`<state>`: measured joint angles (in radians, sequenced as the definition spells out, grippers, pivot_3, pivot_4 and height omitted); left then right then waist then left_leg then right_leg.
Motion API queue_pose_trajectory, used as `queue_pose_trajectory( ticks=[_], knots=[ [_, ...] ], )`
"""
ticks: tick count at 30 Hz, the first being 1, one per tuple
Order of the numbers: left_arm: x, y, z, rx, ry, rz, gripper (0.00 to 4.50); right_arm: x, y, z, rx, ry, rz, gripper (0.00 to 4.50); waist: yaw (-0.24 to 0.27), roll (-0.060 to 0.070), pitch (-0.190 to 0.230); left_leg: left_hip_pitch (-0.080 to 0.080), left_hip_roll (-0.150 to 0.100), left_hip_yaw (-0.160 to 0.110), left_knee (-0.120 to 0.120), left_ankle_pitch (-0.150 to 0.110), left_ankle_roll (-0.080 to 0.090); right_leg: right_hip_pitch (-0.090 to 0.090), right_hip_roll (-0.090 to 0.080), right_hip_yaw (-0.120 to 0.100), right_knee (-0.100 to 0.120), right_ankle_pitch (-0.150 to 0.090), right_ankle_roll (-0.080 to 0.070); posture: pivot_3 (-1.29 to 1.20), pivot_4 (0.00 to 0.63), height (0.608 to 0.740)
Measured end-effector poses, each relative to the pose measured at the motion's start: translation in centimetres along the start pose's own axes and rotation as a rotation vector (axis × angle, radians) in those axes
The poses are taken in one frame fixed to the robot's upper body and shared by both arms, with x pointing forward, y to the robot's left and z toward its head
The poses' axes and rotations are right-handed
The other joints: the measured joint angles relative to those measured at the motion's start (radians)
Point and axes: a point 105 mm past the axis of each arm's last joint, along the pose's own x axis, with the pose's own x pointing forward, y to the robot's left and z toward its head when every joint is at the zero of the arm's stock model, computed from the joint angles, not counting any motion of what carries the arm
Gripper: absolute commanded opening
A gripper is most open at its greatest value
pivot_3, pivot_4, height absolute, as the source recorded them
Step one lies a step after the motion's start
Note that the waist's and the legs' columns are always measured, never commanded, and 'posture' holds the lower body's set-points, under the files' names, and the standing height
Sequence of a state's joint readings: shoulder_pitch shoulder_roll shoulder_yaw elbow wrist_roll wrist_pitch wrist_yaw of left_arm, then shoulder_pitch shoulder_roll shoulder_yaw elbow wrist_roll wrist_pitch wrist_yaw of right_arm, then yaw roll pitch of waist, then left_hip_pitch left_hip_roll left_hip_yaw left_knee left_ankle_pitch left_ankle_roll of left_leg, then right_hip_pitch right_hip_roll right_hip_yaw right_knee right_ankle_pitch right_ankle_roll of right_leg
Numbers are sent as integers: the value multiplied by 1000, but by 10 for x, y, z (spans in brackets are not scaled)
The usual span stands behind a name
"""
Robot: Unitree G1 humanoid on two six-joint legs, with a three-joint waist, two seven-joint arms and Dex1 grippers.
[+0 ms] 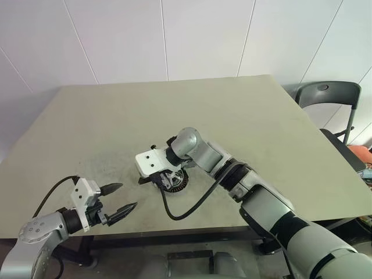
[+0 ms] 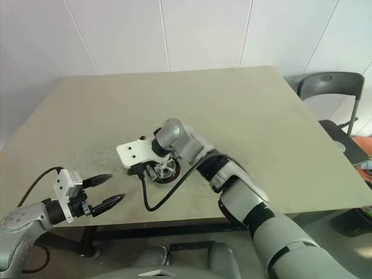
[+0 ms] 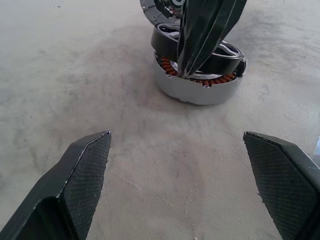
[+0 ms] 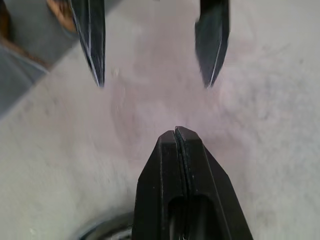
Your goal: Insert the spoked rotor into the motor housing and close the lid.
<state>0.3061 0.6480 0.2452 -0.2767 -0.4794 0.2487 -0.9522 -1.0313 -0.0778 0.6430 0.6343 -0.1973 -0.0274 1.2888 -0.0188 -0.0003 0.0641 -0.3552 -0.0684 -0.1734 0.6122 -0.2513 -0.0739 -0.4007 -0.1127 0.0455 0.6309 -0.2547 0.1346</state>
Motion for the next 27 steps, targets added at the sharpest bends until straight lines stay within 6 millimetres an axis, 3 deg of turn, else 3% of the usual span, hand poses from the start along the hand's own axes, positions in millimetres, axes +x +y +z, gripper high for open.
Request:
queue_pose_trajectory(
  ticks=[4,6,18,24,27],
  knots=[
    [0,0,0,2,0,0,4500,-18,1,-30,44,97,-25,14,-1,0,0,0,0,0,0,0,0,1,0,0,0,0,0,0,0,740],
    [0,0,1,6,0,0,4500,-23,1,-32,54,96,-29,14,-3,0,0,0,0,0,-1,0,0,1,0,0,0,0,0,0,0,740],
    [3,3,6,27,-9,-3,4500,-33,2,-4,140,-122,-51,14,-25,0,0,0,0,0,0,0,0,1,0,0,0,1,3,0,0,740],
    [3,4,6,26,-7,0,4500,-64,1,-3,200,-209,-99,14,-23,0,0,0,0,0,0,0,0,1,0,0,-1,2,3,0,0,740],
    [2,4,6,27,-4,0,4500,-80,13,-19,214,-172,-85,14,-22,0,0,0,0,0,0,0,0,2,0,0,-1,1,3,0,0,740]
  ],
)
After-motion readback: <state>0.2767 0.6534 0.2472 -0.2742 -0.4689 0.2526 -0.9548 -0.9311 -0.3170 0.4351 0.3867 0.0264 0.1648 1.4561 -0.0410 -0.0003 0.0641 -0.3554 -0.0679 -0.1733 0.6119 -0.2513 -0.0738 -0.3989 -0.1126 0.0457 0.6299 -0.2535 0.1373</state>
